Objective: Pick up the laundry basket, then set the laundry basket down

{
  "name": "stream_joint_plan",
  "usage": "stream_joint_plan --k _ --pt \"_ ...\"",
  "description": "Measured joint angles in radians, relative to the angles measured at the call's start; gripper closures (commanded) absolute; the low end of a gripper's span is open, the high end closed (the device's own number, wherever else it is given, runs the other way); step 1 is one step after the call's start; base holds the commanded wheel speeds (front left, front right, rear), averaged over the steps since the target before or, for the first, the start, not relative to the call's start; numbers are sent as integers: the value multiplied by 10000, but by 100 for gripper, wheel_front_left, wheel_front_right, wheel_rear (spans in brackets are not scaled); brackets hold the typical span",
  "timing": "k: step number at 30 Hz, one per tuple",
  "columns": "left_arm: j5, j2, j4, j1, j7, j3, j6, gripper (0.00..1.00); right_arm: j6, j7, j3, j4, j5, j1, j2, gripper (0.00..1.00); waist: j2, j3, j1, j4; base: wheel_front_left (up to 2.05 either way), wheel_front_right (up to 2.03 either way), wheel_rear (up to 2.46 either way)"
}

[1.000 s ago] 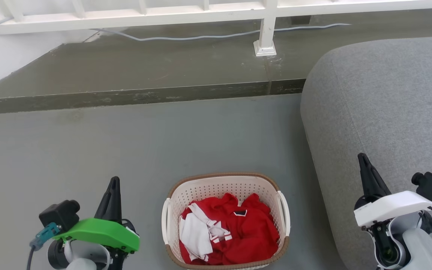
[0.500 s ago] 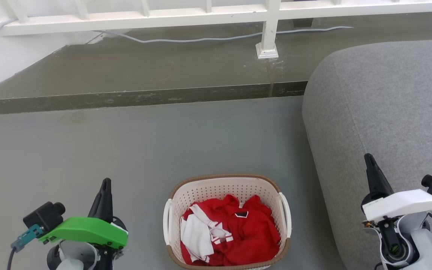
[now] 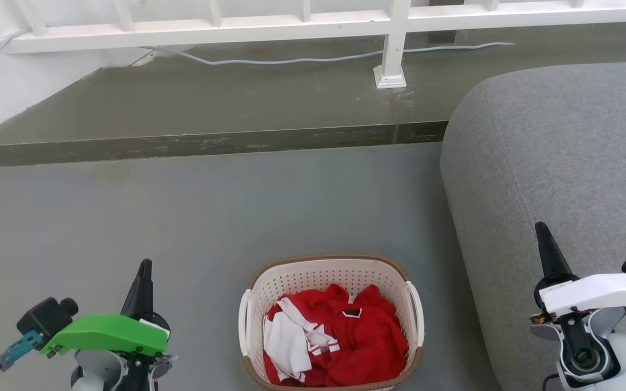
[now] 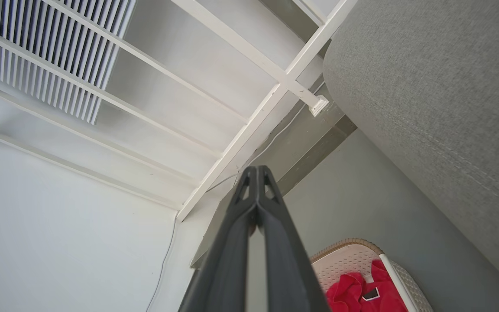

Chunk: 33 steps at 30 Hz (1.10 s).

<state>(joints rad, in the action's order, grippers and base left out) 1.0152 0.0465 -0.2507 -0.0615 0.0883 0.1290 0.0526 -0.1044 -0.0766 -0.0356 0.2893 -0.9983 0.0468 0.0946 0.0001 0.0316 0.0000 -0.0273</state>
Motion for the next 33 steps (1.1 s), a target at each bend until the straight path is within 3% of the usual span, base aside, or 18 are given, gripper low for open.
stream_joint_plan --k 33 --pt "3973 48 -163 -2 -1003 -1011 408 100 -94 1145 1022 -17 -3804 65 -322 100 0 -185 0 173 0 0 0"
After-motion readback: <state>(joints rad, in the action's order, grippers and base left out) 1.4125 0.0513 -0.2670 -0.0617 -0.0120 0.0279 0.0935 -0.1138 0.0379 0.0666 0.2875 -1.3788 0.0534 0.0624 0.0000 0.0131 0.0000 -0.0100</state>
